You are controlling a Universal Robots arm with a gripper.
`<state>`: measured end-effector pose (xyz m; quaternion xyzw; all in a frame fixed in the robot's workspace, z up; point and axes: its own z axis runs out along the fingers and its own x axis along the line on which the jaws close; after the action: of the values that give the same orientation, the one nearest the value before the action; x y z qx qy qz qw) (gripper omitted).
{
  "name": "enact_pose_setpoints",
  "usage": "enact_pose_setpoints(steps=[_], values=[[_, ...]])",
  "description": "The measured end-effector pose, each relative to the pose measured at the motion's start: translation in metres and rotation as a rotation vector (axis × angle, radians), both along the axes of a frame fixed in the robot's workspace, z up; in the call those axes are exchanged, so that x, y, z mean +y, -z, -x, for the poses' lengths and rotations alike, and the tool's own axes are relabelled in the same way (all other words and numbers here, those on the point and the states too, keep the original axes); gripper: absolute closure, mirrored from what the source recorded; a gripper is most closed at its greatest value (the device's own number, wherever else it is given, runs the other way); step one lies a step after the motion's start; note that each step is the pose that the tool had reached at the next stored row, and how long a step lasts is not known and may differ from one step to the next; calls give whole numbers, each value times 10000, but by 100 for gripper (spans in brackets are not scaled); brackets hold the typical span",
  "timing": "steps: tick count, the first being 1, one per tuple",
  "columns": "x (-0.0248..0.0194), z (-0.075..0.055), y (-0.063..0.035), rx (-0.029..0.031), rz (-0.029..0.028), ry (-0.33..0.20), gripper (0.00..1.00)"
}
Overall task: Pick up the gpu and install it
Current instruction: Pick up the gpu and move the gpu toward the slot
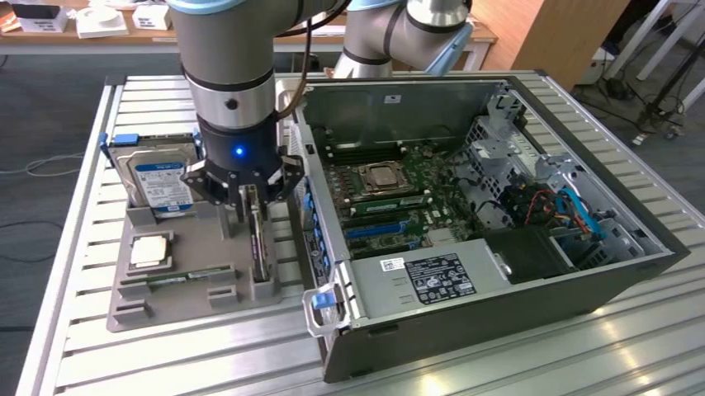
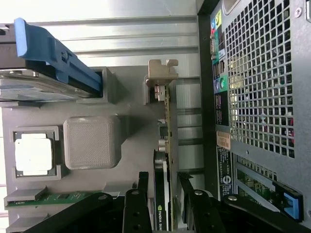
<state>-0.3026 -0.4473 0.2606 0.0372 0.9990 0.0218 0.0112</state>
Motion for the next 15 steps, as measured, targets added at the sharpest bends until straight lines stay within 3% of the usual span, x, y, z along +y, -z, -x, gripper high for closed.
enact_pose_setpoints(steps=[3,10,15], values=[[-1,0,3,4,11,-1,63],[-49,0,10,11,20,0,63],[-52,0,58,11,21,0,63]])
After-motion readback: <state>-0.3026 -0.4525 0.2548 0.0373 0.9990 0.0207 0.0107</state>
